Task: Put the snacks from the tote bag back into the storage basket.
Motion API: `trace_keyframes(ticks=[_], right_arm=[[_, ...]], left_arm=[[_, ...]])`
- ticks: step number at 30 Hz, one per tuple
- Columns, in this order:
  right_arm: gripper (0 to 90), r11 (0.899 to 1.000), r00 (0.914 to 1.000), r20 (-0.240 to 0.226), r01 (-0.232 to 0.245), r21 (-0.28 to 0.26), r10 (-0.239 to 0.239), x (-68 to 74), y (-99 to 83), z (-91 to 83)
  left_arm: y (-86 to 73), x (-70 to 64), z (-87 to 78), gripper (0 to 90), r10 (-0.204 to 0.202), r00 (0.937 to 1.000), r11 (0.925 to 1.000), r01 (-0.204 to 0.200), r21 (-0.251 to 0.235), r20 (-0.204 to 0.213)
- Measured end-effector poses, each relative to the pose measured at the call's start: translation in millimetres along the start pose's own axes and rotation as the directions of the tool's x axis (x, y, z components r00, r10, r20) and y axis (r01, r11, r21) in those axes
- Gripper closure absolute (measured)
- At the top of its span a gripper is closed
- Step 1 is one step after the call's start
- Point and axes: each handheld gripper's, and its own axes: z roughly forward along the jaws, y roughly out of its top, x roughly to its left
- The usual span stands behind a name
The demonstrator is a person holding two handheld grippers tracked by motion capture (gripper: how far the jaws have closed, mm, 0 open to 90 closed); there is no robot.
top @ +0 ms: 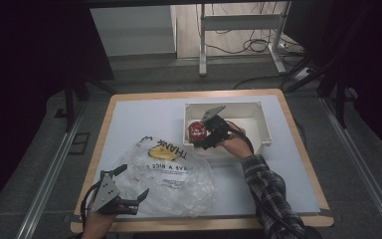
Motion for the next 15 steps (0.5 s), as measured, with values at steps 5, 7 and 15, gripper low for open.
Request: trace_keyframes(ticks=[5,7,15], right_arm=[[9.3,1.0,1.0,0.001,-0.005,-0.009,0.005,0.8,-1.7,-4.3],[9.3,1.0,1.0,0.003,-0.003,-0.012,0.003,1.4,-2.2,-6.3],[9.3,1.0,1.0,0.007,-0.006,-0.018,0.007,3.7,-5.6,-12.0]], left_arm=[[0.0,-0.3,0.1,0.4,0.004,1.0,1.0,-0.004,0.002,0.001],[0.0,-0.3,0.0,0.4,0.004,1.0,1.0,-0.004,0.002,0.001],[0.2,-0.6,-0.1,0.4,0.004,1.0,1.0,-0.004,0.0,0.001]])
